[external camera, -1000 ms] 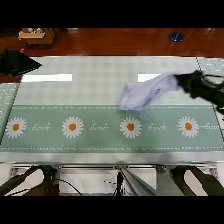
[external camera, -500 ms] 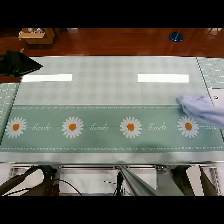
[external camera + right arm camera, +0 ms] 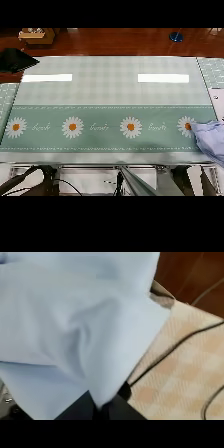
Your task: Fold the shirts.
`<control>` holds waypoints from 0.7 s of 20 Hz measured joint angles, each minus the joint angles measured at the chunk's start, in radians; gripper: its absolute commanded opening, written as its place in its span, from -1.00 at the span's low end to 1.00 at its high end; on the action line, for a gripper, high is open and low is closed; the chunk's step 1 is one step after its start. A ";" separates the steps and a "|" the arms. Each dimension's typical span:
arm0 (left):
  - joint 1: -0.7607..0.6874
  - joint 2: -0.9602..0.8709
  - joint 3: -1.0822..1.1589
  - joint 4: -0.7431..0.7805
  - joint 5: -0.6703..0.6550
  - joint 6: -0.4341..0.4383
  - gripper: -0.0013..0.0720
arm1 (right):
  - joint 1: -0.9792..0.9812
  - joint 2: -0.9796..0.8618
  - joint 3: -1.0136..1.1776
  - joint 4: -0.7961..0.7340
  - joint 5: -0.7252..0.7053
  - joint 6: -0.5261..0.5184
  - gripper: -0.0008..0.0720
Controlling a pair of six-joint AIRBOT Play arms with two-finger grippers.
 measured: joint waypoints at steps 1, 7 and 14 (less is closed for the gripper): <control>0.013 0.000 0.000 -0.001 0.007 0.001 -0.04 | -0.001 0.001 -0.027 -0.040 0.006 0.003 -0.68; 0.085 0.000 0.000 -0.001 0.034 0.005 -0.04 | -0.003 0.001 -0.208 -0.261 0.006 0.018 -0.12; 0.102 0.000 0.000 -0.001 0.079 0.005 -0.04 | 0.017 0.001 -0.294 -0.340 -0.113 0.029 0.26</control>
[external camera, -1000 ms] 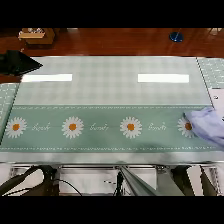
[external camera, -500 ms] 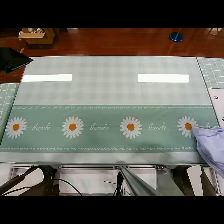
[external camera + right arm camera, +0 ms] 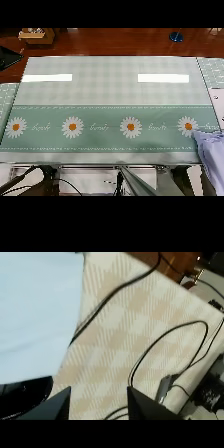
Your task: Fold the shirts.
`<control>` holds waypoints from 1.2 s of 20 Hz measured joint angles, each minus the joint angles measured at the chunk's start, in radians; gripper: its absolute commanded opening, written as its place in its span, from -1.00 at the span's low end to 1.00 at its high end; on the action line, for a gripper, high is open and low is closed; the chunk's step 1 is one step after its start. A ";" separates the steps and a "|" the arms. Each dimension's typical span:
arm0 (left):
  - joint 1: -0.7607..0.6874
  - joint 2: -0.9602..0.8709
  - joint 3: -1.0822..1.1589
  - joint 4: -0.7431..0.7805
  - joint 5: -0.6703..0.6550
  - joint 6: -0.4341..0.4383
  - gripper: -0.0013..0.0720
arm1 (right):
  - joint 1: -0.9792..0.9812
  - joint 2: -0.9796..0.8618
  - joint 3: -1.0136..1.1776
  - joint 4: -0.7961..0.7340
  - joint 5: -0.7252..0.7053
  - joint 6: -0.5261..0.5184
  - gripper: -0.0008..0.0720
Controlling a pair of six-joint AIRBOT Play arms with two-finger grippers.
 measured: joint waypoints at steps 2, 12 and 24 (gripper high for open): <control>-0.002 0.000 0.000 0.000 0.006 -0.002 -0.04 | 0.059 0.000 0.064 0.064 -0.084 0.011 0.25; -0.328 -0.110 0.000 0.249 0.051 -0.091 0.94 | 0.727 -0.306 0.633 0.799 -0.376 -0.012 0.25; -0.686 -0.277 0.000 0.744 -0.005 -0.367 0.88 | 1.121 -0.606 0.690 0.770 -0.166 -0.104 0.24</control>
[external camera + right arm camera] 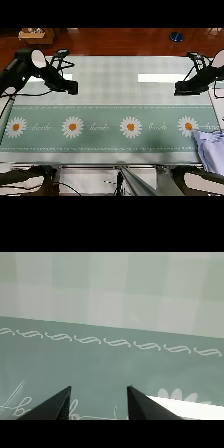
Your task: Fold the shirts.
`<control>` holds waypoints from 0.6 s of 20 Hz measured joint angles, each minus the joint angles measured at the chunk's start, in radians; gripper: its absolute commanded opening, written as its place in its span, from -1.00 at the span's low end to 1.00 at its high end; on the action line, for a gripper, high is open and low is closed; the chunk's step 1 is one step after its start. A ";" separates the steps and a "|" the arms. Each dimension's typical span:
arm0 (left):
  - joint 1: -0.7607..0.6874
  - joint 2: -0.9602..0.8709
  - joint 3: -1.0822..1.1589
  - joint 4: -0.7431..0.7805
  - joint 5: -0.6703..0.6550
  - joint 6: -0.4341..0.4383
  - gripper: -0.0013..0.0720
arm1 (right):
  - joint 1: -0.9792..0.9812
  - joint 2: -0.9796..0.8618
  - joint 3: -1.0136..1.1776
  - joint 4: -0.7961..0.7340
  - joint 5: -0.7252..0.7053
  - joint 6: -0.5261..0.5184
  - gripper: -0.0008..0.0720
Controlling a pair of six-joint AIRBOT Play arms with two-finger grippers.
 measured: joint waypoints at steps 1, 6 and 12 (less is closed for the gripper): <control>-0.005 -0.002 0.000 0.007 -0.004 -0.006 0.88 | 0.005 -0.002 0.000 -0.010 0.001 -0.002 0.24; -0.013 -0.006 0.000 0.025 -0.006 -0.016 0.88 | 0.016 -0.008 0.001 -0.018 0.008 -0.005 0.24; -0.015 -0.006 0.000 0.029 -0.007 -0.018 0.88 | 0.019 -0.008 0.001 -0.020 0.009 -0.005 0.24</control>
